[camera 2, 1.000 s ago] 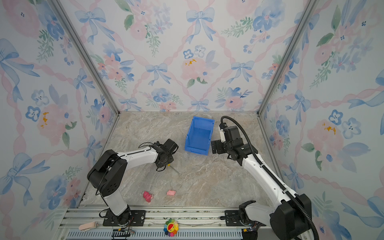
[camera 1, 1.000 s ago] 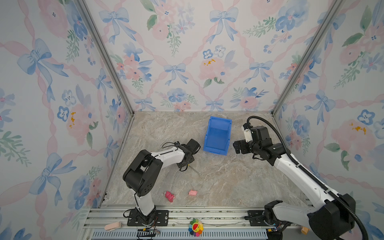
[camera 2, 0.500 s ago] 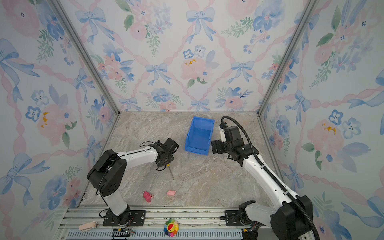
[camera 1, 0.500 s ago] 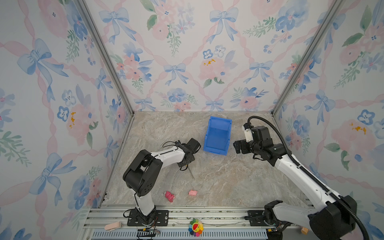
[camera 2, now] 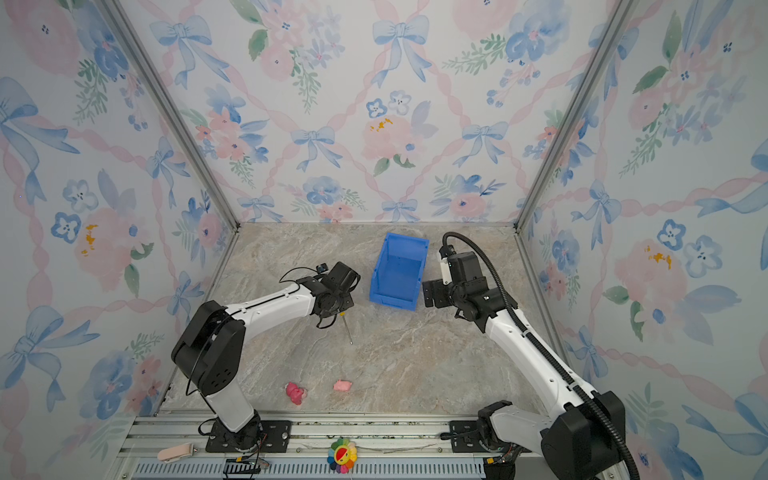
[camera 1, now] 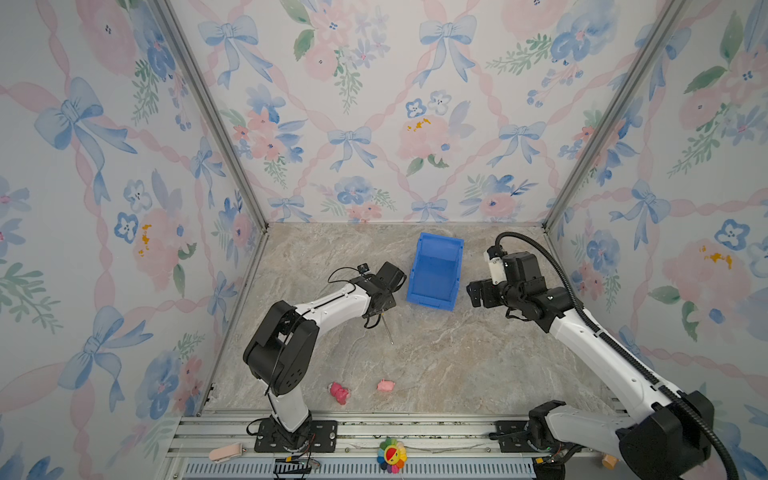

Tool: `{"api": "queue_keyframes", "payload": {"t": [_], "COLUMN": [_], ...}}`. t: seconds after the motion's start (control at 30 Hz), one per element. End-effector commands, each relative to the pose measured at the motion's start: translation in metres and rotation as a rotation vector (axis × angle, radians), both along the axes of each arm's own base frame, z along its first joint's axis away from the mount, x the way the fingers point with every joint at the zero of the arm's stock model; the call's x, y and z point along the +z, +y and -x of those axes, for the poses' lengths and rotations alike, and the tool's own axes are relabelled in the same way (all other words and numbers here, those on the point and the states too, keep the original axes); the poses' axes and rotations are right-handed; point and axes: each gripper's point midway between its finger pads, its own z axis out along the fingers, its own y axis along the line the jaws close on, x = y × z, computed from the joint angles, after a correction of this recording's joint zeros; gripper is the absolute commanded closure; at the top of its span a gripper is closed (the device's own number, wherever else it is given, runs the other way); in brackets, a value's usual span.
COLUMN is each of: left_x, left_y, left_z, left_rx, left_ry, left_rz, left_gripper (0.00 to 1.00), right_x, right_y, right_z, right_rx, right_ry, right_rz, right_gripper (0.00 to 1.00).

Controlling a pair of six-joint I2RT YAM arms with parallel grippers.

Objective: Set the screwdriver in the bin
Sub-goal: 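Lift the screwdriver with the left gripper and carry it over the blue bin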

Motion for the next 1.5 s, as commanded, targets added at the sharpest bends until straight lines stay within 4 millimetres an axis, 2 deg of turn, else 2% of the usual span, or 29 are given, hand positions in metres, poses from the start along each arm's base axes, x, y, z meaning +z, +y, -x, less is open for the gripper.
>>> {"api": "queue_keyframes", "payload": {"t": [0.0,0.23,0.43,0.63,0.97,1.2,1.47], "left_x": [0.032,0.068,0.097,0.116,0.121,0.107,0.086], "left_y": [-0.009,-0.034,-0.07,-0.109,-0.156,-0.182,-0.194], "left_z": [-0.009,-0.029,-0.045,-0.058,-0.102,-0.13,-0.15], "left_rx": [-0.061,-0.141,-0.27,-0.4,-0.476,-0.486,-0.494], "left_ry": [-0.063,-0.143,-0.221,-0.305,-0.36,-0.394,-0.405], "left_rz": [0.004,0.048,0.081,0.154,0.17,0.124,0.077], "left_gripper": [1.0,1.0,1.0,1.0,1.0,1.0,1.0], "right_x": [0.013,0.013,0.013,0.001,-0.014,-0.018,-0.022], "right_y": [0.004,0.005,0.008,0.002,0.002,0.002,0.001], "right_z": [-0.002,-0.001,-0.001,0.0,0.005,0.006,0.004], "right_rx": [-0.002,-0.005,0.002,-0.013,-0.004,0.002,0.006], "right_ry": [-0.002,0.005,0.012,0.03,0.069,0.075,0.081], "right_rz": [-0.031,-0.053,-0.075,-0.075,-0.08,-0.068,-0.057], "right_gripper": [0.03,0.03,0.03,0.03,0.03,0.03,0.03]}}
